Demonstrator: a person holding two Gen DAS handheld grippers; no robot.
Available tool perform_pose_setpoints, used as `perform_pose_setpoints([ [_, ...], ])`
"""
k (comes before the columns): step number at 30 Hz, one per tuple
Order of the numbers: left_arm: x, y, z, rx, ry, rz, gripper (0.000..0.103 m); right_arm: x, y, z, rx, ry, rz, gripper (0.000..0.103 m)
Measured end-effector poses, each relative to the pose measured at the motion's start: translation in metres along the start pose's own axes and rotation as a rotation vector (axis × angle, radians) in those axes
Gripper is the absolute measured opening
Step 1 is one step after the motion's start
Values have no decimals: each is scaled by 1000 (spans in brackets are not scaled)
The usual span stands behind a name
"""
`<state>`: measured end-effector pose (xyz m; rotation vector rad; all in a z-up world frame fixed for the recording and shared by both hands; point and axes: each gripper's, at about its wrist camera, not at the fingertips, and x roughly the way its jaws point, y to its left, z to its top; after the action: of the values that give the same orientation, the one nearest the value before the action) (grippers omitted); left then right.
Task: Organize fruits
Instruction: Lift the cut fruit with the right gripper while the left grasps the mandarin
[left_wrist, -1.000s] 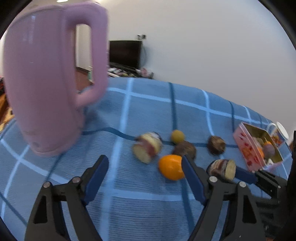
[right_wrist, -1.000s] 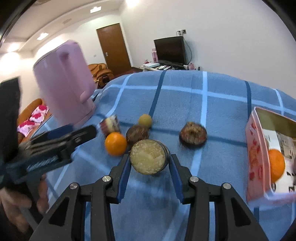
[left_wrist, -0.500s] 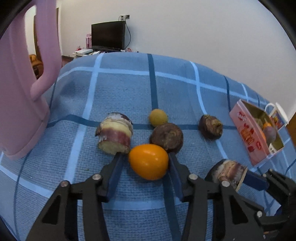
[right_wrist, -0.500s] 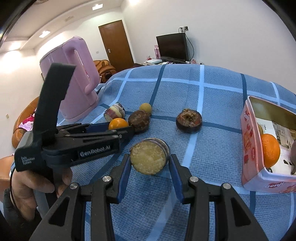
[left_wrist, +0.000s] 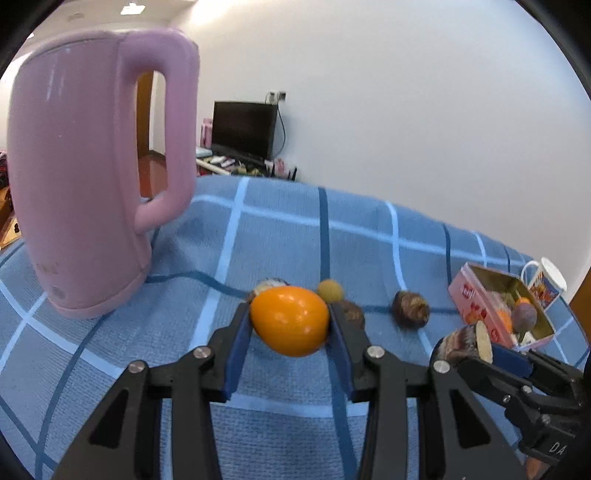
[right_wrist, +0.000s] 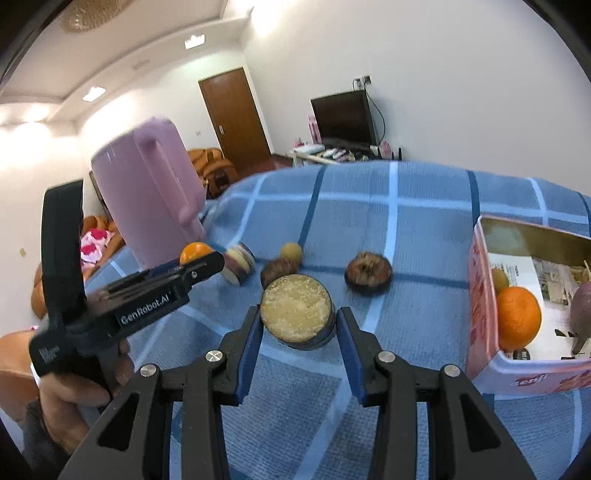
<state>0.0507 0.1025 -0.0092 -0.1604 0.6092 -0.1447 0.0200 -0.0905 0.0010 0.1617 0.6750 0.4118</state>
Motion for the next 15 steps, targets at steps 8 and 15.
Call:
perform_pose_setpoints([
  [8, -16, -12, -1, -3, -126, 46, 43, -25, -6, 9, 2, -97, 0, 43],
  [15, -19, -15, -4, -25, -133, 108, 43, -40, -16, 15, 12, -148, 5, 43],
])
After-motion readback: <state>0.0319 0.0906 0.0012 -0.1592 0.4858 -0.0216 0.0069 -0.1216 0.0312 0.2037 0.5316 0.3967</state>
